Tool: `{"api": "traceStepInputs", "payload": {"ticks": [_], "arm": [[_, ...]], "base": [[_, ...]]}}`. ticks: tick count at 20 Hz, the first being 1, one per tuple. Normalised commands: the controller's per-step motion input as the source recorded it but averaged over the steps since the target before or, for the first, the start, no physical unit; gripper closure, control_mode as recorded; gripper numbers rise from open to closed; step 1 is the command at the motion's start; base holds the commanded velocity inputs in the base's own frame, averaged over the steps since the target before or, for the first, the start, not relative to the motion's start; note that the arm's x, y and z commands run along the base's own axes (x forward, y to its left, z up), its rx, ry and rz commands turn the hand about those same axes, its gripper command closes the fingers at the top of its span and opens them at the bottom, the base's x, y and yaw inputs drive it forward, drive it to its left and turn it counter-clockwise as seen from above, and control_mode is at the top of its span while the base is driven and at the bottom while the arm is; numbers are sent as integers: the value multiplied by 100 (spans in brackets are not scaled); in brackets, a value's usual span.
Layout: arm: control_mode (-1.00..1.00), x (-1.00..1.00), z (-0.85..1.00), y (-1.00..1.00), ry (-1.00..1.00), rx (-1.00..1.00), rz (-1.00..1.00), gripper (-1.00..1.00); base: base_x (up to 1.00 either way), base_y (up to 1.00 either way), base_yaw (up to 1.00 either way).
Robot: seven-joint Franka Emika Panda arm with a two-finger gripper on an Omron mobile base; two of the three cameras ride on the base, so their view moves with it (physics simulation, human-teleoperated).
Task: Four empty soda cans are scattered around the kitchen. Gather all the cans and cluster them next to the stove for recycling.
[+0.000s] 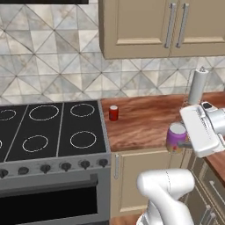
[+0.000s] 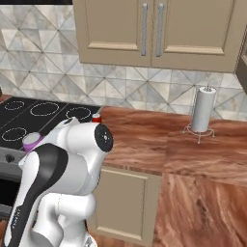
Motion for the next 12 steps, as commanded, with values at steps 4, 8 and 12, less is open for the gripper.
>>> {"api": "traceStepInputs", "payload": {"ticks": [4, 8, 12], "arm": [[100, 0, 0, 0, 0, 0, 0, 100], [100, 0, 0, 0, 0, 0, 0, 100], [100, 0, 0, 0, 0, 0, 0, 100]], "base": [[48, -26, 10], [33, -28, 9], [25, -27, 7]]}}
